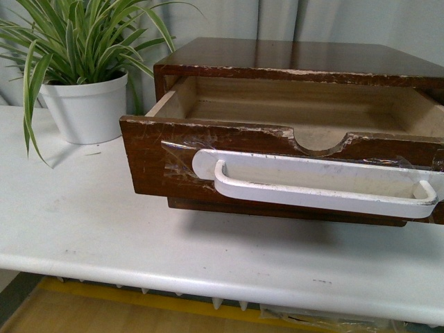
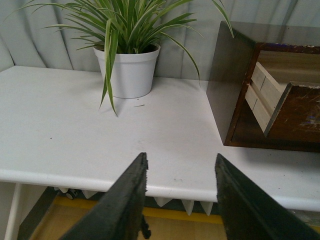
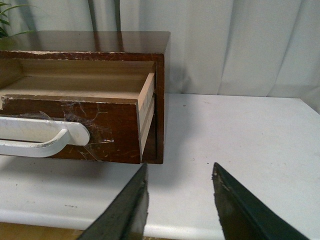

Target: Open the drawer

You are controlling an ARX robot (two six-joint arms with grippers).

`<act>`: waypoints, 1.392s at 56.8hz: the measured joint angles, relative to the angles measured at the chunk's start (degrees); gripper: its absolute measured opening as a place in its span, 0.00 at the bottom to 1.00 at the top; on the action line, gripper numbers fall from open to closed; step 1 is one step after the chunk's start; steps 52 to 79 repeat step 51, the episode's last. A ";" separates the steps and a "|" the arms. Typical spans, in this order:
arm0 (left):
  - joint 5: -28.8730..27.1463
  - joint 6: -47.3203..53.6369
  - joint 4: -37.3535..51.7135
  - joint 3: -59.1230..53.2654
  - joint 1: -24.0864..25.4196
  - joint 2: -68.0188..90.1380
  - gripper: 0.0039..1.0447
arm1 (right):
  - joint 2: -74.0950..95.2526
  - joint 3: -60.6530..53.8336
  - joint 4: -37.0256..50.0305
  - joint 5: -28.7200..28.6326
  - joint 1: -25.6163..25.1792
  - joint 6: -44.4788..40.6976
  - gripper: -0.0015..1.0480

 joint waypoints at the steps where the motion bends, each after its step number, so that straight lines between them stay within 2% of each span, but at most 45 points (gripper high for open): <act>1: 0.00 0.00 0.00 0.00 0.00 0.00 0.46 | 0.00 0.00 0.00 0.00 0.00 0.00 0.39; 8: 0.00 0.00 0.00 0.00 0.00 0.00 0.67 | 0.00 0.00 0.00 0.00 0.00 0.00 0.60; 14: 0.00 0.00 0.00 0.00 0.00 0.00 0.91 | 0.00 0.00 0.00 0.00 0.00 0.00 0.84; 16: 0.00 0.00 0.00 0.00 0.00 0.00 0.96 | 0.00 0.00 0.00 0.00 0.00 0.00 0.89; 18: 0.00 0.04 0.00 0.00 0.00 0.00 0.96 | 0.00 0.00 0.00 0.00 0.00 0.02 0.93; 21: 0.00 0.04 0.00 0.00 0.00 0.00 0.94 | 0.00 0.00 0.00 0.00 0.00 0.09 0.92; 79: 0.00 0.04 0.00 0.00 0.00 0.00 0.94 | 0.00 0.00 0.00 0.00 0.00 0.07 0.91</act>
